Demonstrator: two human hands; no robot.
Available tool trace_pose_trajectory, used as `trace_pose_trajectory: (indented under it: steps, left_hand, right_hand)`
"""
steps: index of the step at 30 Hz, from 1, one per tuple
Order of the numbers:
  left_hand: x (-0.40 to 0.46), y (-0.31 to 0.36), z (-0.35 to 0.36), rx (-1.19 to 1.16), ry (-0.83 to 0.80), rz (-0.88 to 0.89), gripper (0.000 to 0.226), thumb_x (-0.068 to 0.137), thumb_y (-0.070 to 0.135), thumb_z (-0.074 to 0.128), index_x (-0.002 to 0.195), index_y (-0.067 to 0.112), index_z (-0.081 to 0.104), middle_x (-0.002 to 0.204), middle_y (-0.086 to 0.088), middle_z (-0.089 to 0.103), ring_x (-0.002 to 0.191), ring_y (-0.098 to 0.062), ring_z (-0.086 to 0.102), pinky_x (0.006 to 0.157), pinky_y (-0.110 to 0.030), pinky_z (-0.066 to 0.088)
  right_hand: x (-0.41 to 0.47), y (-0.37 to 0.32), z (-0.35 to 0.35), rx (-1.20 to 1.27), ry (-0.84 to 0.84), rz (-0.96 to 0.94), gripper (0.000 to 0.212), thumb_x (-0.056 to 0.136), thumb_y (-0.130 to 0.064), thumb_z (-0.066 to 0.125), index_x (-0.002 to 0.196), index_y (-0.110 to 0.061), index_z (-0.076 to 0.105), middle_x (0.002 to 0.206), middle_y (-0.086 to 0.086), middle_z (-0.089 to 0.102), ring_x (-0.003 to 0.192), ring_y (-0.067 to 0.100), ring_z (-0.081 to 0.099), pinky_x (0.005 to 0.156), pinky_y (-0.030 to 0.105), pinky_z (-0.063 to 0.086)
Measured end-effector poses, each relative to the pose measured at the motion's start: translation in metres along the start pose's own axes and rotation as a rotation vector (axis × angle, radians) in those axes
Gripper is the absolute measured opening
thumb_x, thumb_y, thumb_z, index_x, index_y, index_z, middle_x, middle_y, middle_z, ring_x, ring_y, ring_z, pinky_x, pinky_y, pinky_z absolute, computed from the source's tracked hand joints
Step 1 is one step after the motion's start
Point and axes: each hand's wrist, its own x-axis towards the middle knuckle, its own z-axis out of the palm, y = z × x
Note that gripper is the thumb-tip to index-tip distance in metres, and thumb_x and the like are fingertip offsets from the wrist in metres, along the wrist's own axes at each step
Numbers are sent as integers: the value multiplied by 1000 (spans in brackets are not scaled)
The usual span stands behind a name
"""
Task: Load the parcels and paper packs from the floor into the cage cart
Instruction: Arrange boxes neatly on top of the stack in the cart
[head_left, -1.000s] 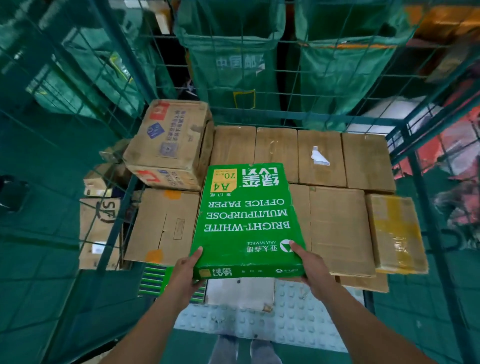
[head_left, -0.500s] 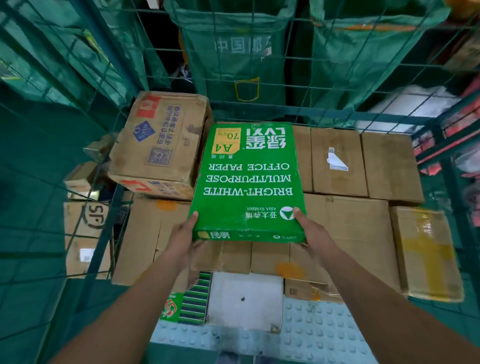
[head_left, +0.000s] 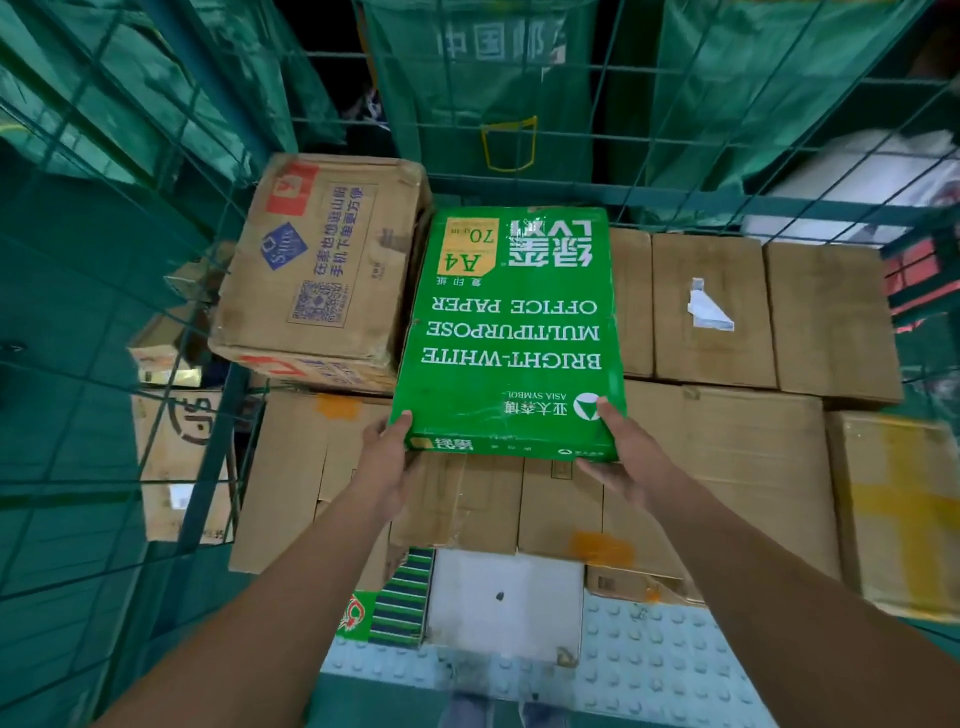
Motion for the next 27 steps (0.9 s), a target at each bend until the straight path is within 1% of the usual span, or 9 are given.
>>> trace_pose_trajectory:
  steps: [4, 8, 10, 13, 15, 18, 21, 24, 27]
  left_hand:
    - [-16, 2, 2, 60, -67, -71, 38, 101, 16, 63, 136, 12, 47, 123, -12, 68, 106, -28, 67, 93, -38, 57]
    - [-45, -27, -1, 184, -326, -329, 52, 93, 18, 72, 140, 14, 50, 129, -16, 69, 113, -34, 70, 99, -49, 56]
    - [-53, -46, 12, 193, -417, -392, 46, 96, 30, 70, 138, 17, 57, 127, -12, 72, 112, -28, 71, 101, -46, 54]
    - [-54, -64, 46, 92, -393, -420, 48, 93, 36, 71, 133, 10, 65, 122, -12, 73, 98, -22, 70, 90, -34, 54]
    - [-50, -73, 71, 40, -376, -446, 59, 85, 36, 82, 131, 4, 67, 127, -17, 71, 109, -25, 67, 100, -36, 52]
    - [-50, -82, 103, 4, -331, -435, 69, 70, 40, 92, 125, 4, 71, 125, -16, 72, 119, -24, 63, 114, -40, 45]
    - [-55, -87, 136, -79, -283, -424, 65, 72, 35, 90, 123, 1, 69, 122, -16, 73, 120, -24, 66, 107, -38, 53]
    - [-64, -81, 177, -193, -277, -419, 64, 76, 29, 88, 126, -4, 65, 124, -19, 71, 106, -24, 70, 95, -35, 60]
    - [-60, -69, 219, -271, -259, -380, 63, 85, 24, 82, 139, 4, 57, 142, -19, 56, 111, -24, 69, 90, -34, 62]
  right_hand:
    - [0, -9, -22, -80, 4, -23, 43, 88, -51, 76, 123, -27, 66, 113, -2, 76, 103, 17, 73, 85, 33, 62]
    - [-11, -43, -82, -284, -16, -17, 63, 80, -57, 78, 129, -20, 66, 99, 0, 75, 71, 8, 69, 56, 21, 55]
    - [-18, -64, -112, -374, 0, -20, 60, 81, -53, 77, 128, -16, 66, 106, 4, 76, 83, 14, 71, 67, 25, 55]
    - [-27, -97, -140, -424, 59, -22, 58, 75, -44, 79, 122, -12, 67, 110, 8, 74, 95, 22, 67, 77, 31, 52]
    - [-29, -115, -149, -408, 108, -56, 57, 76, -42, 79, 119, -8, 68, 107, 9, 72, 89, 22, 65, 73, 30, 49]
    - [-26, -125, -149, -265, 173, -175, 43, 92, -50, 68, 118, -15, 69, 107, 4, 76, 91, 19, 67, 77, 29, 50]
    - [-18, -111, -145, -84, 205, -254, 69, 91, -57, 66, 145, -18, 50, 127, 7, 70, 108, 23, 69, 90, 33, 53]
    - [-14, -82, -129, -171, 153, -174, 101, 77, -73, 70, 159, -34, 26, 145, 8, 57, 119, 31, 63, 103, 49, 52]
    - [-2, -68, -106, -208, 125, -183, 85, 86, -69, 66, 156, -40, 28, 150, 1, 53, 118, 30, 63, 95, 46, 57]
